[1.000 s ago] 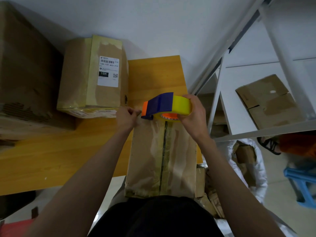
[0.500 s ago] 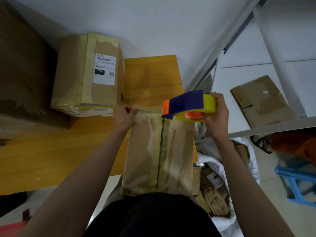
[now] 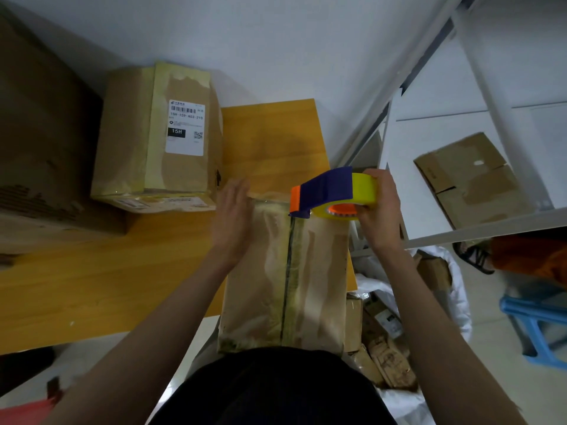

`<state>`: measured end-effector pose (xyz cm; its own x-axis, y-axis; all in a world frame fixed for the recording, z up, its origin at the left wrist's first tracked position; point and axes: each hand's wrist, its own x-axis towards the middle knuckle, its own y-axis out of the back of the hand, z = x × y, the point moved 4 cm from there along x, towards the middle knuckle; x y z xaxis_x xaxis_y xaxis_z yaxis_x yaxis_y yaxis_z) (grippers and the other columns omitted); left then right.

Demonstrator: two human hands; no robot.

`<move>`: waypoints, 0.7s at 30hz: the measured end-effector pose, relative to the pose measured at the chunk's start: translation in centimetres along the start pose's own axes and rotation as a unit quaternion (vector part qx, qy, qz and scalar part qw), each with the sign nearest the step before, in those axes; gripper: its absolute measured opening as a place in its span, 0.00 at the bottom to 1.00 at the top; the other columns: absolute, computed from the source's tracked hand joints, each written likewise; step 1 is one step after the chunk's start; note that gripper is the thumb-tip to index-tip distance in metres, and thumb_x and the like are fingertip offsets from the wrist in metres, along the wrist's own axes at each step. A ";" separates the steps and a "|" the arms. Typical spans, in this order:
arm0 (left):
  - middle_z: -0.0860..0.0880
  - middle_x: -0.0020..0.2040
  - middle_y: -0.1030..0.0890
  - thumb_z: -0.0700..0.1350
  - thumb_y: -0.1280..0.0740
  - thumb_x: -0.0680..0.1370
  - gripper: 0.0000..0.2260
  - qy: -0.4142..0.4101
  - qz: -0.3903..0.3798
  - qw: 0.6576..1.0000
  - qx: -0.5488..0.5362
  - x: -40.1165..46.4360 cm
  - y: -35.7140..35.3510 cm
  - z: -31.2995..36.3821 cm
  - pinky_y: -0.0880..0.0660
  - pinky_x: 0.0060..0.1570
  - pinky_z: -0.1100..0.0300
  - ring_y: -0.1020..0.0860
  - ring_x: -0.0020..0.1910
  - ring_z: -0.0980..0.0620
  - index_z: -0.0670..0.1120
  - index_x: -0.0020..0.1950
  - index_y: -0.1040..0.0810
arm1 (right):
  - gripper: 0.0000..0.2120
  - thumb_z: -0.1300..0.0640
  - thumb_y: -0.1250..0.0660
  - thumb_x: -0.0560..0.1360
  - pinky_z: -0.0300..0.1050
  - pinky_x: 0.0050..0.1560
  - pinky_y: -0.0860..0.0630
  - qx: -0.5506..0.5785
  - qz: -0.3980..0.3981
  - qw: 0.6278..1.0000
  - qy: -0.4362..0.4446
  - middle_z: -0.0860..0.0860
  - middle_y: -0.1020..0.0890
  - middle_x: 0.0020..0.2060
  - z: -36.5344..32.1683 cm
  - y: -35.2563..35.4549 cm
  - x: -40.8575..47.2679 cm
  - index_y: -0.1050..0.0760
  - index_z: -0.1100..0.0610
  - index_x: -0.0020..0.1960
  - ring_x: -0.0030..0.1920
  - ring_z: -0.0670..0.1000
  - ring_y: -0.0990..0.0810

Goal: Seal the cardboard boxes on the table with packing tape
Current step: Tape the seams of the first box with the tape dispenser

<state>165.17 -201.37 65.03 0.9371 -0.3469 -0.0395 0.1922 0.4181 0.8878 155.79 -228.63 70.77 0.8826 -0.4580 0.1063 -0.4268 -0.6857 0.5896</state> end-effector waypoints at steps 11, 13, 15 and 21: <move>0.47 0.83 0.59 0.64 0.57 0.83 0.32 -0.099 -0.113 0.981 0.126 -2.7 -3.7 2.1 0.56 0.79 0.49 0.61 0.81 0.46 0.49 0.83 0.56 | 0.31 0.54 0.17 0.65 0.30 0.49 0.29 -0.005 0.006 1.000 -0.010 0.49 0.22 0.54 -0.2 0.1 -0.2 0.27 0.56 0.63 0.52 0.41 0.24; 0.47 0.83 0.58 0.64 0.56 0.83 0.32 -0.104 -0.113 0.980 0.126 -2.6 -3.6 2.1 0.56 0.79 0.48 0.61 0.81 0.46 0.50 0.83 0.56 | 0.30 0.56 0.22 0.65 0.28 0.48 0.29 0.032 0.011 0.999 -0.036 0.46 0.23 0.55 0.1 0.5 -0.3 0.29 0.53 0.64 0.52 0.34 0.25; 0.47 0.83 0.58 0.65 0.56 0.82 0.33 -0.100 -0.115 0.980 0.124 -2.5 -3.6 2.0 0.57 0.79 0.48 0.61 0.81 0.46 0.51 0.83 0.55 | 0.28 0.56 0.25 0.67 0.32 0.49 0.25 0.062 0.004 0.995 -0.074 0.46 0.23 0.55 0.8 0.6 -0.6 0.30 0.52 0.65 0.54 0.36 0.25; 0.49 0.83 0.58 0.68 0.59 0.80 0.36 -0.089 -0.135 0.981 0.107 -1.4 -3.7 2.2 0.61 0.79 0.48 0.62 0.81 0.47 0.50 0.83 0.53 | 0.28 0.56 0.25 0.71 0.64 0.63 0.22 0.202 -0.051 0.955 -0.209 0.53 0.16 0.59 3.3 -1.2 -1.0 0.26 0.51 0.69 0.60 0.56 0.17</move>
<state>162.48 -204.31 62.82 0.7904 -0.5706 -0.2230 0.3430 0.1107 0.9328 154.74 -229.21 67.30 0.8033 -0.5055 -0.3149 -0.4588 -0.8624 0.2139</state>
